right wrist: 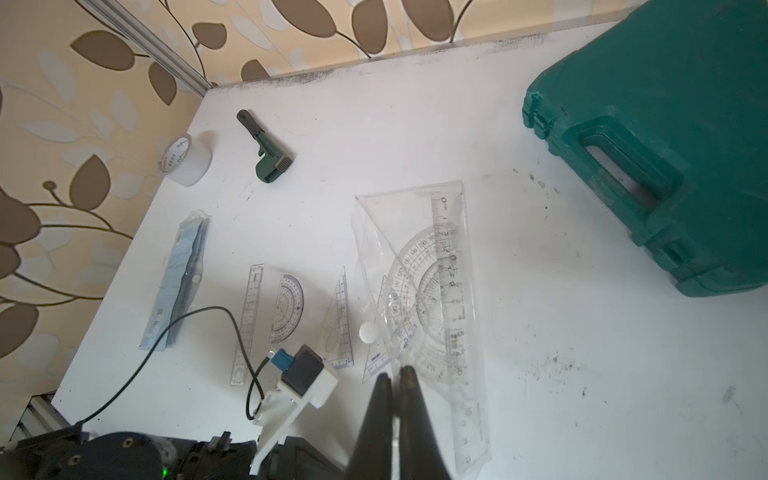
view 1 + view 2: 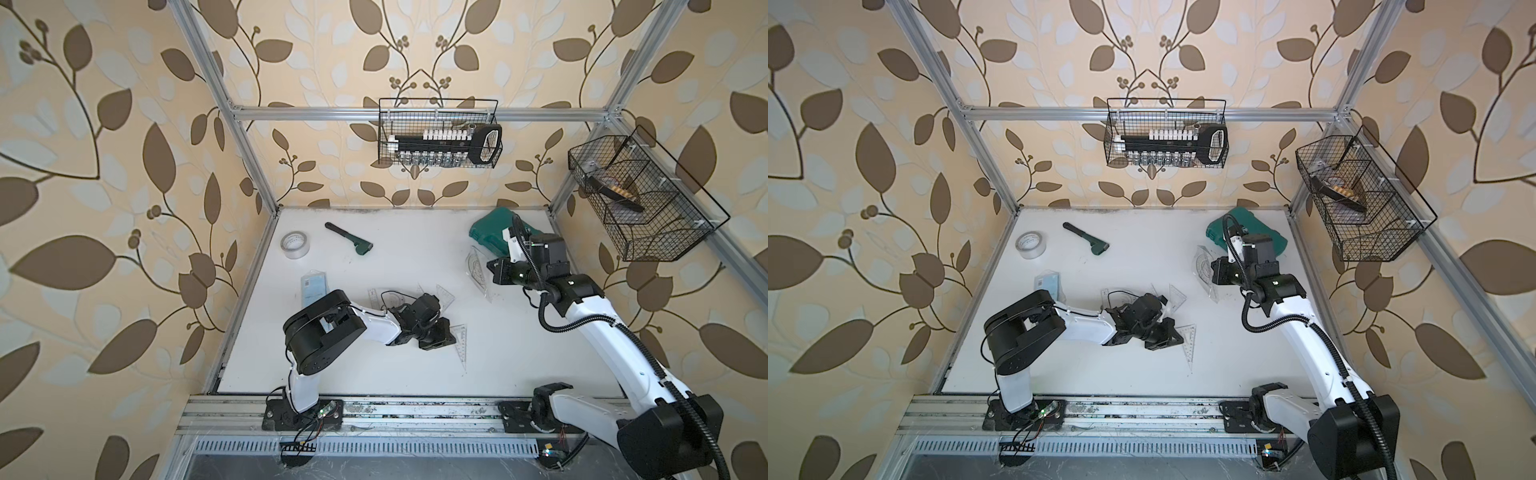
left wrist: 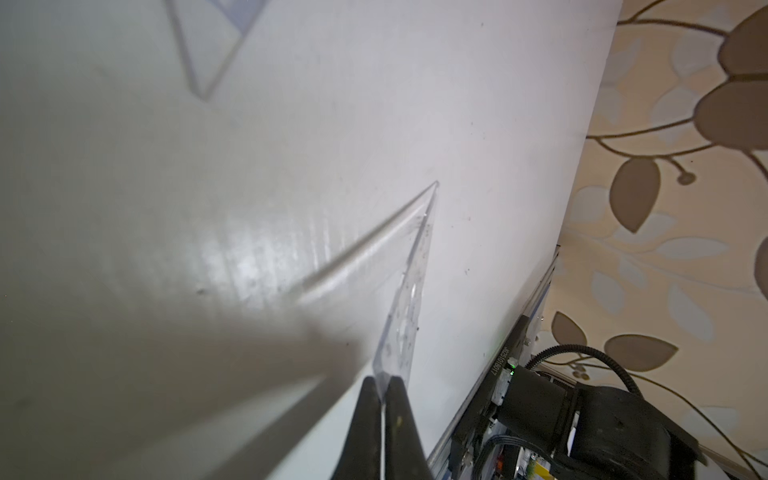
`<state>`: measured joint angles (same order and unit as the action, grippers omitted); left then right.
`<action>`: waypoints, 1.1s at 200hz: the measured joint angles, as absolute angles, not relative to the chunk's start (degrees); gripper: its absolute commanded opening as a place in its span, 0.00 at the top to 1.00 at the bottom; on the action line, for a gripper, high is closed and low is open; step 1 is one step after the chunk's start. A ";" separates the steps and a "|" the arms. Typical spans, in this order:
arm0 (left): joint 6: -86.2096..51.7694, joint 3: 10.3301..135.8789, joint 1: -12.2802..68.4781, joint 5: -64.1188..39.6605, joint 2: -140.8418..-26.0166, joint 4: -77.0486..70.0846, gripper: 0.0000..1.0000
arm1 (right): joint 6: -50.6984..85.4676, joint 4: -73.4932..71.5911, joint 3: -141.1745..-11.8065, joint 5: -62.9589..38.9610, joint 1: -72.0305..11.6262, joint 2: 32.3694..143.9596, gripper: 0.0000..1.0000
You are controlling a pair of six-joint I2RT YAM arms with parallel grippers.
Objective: Open the ruler set and take out the ruler
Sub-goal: Place the ruler at the center of the board, then take out the ruler from the ruler set bag.
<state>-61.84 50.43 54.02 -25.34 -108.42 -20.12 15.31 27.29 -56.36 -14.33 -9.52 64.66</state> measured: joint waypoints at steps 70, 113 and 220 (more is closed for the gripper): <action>-63.05 52.56 54.06 -24.77 -109.36 -19.25 0.65 | 15.11 27.33 -54.70 -14.37 -8.82 63.40 1.00; -61.58 53.60 54.08 -23.64 -108.25 -16.27 0.52 | 15.14 27.24 -54.68 -14.70 -8.73 63.40 1.00; -45.01 67.90 53.04 -9.82 -88.73 2.76 0.47 | 15.22 23.09 -50.81 -19.62 -8.60 63.40 1.00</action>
<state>-45.01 67.90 53.04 -9.82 -88.73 2.76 15.22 23.09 -50.81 -19.62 -8.60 63.40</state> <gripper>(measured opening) 0.526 0.048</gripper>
